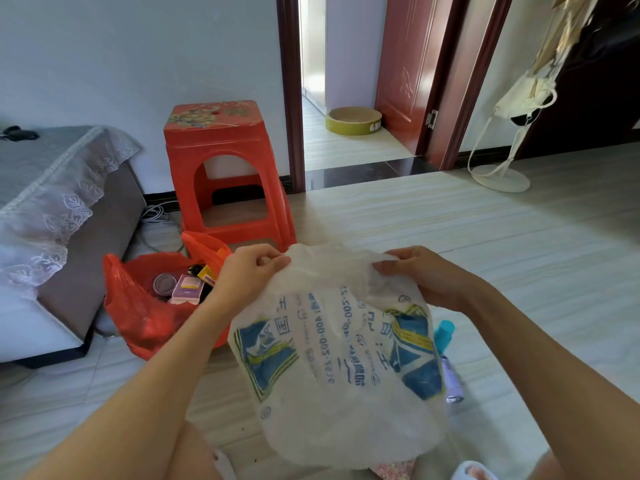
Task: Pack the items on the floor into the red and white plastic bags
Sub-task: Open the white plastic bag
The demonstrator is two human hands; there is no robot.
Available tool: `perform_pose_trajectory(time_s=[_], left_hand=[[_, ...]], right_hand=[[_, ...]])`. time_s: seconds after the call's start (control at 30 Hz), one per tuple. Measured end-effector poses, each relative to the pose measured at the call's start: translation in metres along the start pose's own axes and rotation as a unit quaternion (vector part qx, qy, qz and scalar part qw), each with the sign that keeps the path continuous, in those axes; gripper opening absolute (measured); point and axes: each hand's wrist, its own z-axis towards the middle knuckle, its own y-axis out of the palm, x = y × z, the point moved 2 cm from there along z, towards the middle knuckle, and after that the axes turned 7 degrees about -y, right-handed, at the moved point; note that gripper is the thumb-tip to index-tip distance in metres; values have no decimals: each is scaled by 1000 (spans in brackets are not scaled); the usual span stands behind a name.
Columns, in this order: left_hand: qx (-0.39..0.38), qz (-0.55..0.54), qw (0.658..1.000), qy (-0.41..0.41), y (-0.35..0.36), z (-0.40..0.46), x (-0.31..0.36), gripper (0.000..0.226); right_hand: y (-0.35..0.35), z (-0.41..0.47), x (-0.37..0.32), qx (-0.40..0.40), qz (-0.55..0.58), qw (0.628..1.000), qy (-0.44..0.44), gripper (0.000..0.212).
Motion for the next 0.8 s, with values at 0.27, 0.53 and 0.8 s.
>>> perform_pose_trajectory(time_s=[0.27,0.53,0.8], left_hand=[[-21,189,956,222,25,-21,22,52],[-82,-39,991,98,16,-8,20,5],[-63,-19,993,96,17,2,4,23]], right_hand=[[8,7,3,-6,150,989,7,48],[-12,3,6,103,54,993,-36,12],[-23,1,14,241,-99,964,-62,14]])
